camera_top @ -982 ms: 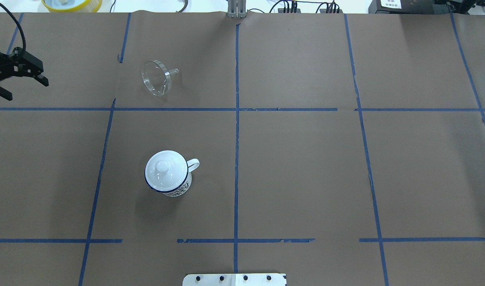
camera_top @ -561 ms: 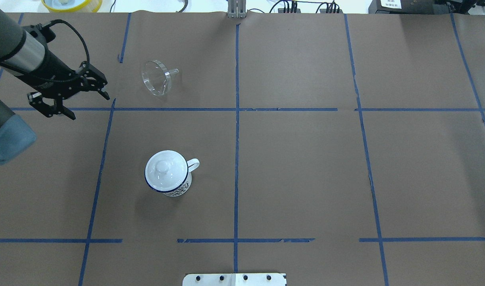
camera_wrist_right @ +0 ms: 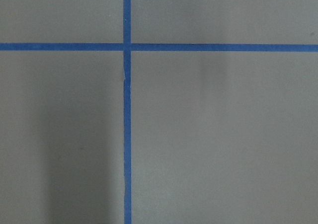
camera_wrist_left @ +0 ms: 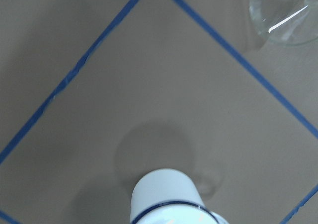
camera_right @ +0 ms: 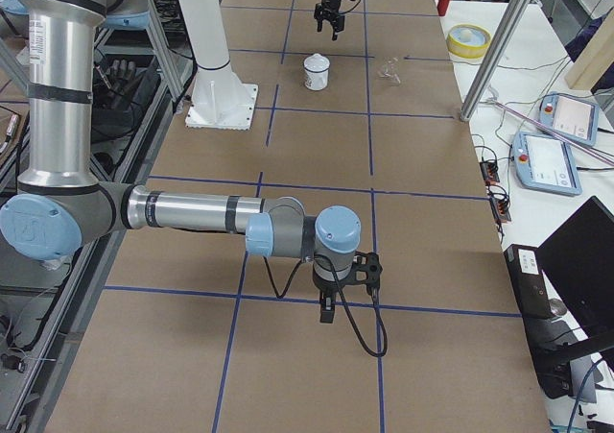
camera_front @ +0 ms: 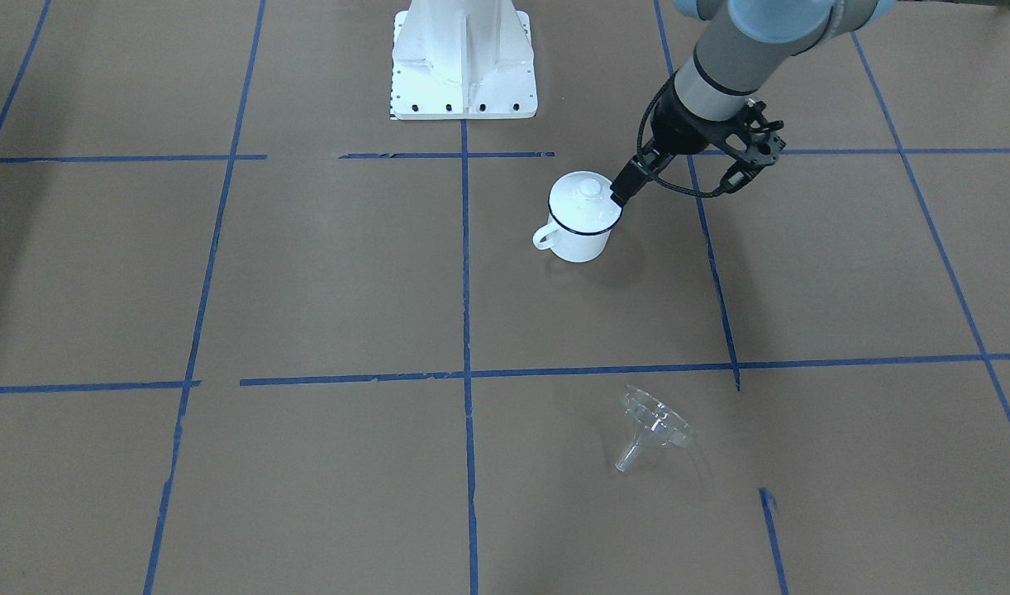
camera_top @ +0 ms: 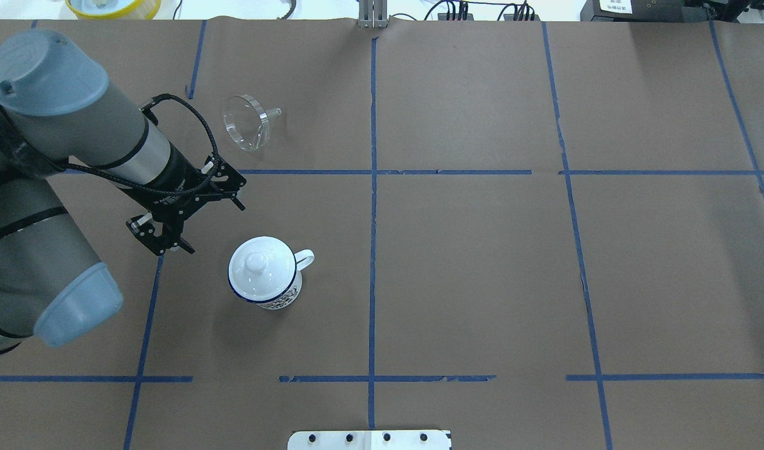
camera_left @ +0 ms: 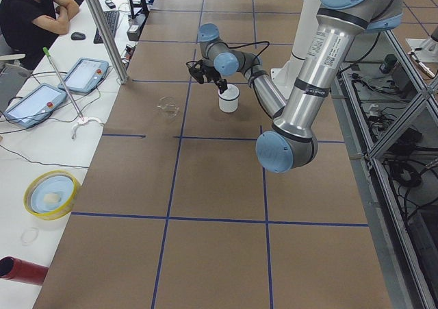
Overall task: Place funnel on cup
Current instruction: 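Move the left gripper down over the white lid on the mug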
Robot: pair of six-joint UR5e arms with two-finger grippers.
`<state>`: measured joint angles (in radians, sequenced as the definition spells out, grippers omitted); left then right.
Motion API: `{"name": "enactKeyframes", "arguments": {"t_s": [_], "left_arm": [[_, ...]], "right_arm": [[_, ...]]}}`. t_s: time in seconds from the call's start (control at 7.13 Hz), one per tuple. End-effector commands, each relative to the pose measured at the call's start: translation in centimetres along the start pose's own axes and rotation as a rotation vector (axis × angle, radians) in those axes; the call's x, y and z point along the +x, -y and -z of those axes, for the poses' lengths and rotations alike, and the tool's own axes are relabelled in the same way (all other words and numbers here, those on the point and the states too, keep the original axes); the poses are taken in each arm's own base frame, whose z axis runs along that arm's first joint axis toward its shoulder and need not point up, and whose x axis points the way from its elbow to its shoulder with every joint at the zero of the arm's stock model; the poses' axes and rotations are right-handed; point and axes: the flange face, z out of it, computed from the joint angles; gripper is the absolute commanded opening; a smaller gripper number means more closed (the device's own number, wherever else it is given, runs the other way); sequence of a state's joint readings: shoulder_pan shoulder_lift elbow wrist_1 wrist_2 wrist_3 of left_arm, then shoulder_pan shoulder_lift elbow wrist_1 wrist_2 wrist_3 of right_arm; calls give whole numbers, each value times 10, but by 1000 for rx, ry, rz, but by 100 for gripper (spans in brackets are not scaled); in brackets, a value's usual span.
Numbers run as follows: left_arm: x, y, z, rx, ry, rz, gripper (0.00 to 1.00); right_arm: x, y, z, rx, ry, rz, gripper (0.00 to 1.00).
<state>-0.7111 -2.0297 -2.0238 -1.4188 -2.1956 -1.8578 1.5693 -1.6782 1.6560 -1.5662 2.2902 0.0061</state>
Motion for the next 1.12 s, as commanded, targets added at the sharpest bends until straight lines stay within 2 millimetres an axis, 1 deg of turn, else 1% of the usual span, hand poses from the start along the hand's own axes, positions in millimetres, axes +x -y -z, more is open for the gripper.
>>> {"name": "enactKeyframes", "arguments": {"t_s": [0.0,0.14,0.28,0.42,0.56,0.7,0.98], "left_arm": [[5,-43,-24,65,7,13,100],[5,-40,-29,83,12,12,99],[6,-39,-33,138,-3,5,99],[3,-53,-52,153,15,-18,98],[4,-56,-53,148,14,-21,98],[6,-56,-60,142,26,-16,96],[7,-57,-65,143,32,-18,89]], "right_arm": [[0,0,0,-1,0,-1,100],[0,0,0,1,0,0,100],[0,0,0,1,0,0,100],[0,0,0,1,0,0,100],[0,0,0,1,0,0,100],[0,0,0,1,0,0,100],[0,0,0,1,0,0,100]]}}
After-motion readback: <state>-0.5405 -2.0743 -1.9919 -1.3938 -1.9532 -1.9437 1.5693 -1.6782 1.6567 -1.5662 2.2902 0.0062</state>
